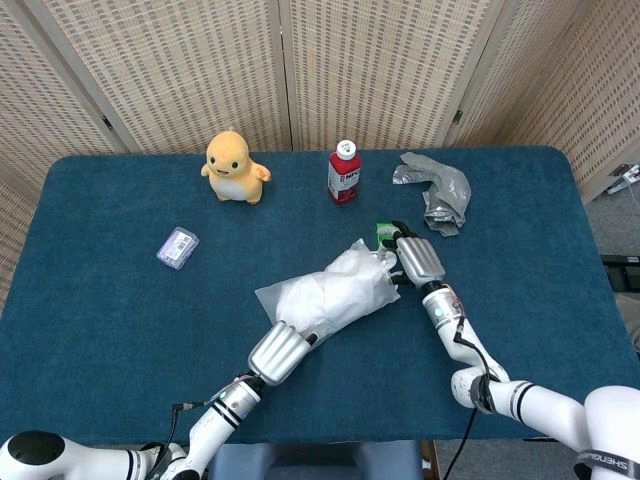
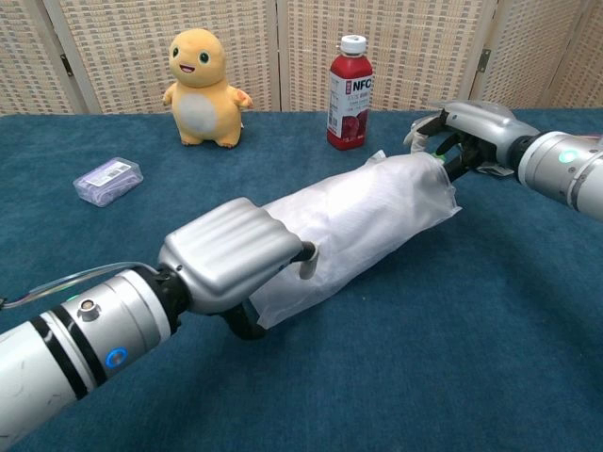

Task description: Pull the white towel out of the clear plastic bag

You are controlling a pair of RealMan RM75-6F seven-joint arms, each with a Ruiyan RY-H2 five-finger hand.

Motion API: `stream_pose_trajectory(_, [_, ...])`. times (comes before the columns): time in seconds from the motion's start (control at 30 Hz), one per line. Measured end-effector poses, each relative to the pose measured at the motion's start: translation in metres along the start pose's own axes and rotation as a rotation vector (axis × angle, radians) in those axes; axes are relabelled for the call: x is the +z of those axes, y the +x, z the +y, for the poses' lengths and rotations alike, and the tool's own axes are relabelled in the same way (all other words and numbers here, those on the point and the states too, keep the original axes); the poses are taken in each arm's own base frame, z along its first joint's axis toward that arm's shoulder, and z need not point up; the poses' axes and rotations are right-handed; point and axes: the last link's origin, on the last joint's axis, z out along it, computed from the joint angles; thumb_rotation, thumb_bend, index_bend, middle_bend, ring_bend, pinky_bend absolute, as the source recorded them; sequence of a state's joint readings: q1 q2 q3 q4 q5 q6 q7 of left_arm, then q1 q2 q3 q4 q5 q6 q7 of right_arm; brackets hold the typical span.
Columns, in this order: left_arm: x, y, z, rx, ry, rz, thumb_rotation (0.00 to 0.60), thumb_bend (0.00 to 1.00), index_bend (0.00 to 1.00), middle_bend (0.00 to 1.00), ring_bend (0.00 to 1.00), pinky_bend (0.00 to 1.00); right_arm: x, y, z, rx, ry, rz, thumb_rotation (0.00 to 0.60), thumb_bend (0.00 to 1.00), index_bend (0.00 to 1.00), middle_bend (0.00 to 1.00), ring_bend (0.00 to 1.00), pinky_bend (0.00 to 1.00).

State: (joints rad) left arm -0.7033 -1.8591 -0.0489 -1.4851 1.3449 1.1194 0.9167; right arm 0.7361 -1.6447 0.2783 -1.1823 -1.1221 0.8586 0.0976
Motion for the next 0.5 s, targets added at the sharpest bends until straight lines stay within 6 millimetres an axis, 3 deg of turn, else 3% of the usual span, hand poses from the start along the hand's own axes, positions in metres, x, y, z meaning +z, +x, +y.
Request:
stream_pose_trajectory(0.17, [0.0012, -0.0016, 0.0015, 0.008, -0.002, 0.008, 0.600, 0.00, 0.48, 0.88, 0.76, 0.80, -0.0001, 0.0002, 0.0000, 0.000, 0.000, 0.000, 0.600, 0.66, 0.78, 0.21, 0.04, 0.21])
stream_pose_trajectory(0.5, [0.0025, -0.0027, 0.0002, 0.024, 0.010, 0.041, 0.600, 0.00, 0.49, 0.89, 0.77, 0.81, -0.0010, -0.0006, -0.0011, 0.001, 0.004, -0.004, 0.600, 0.66, 0.78, 0.21, 0.04, 0.21])
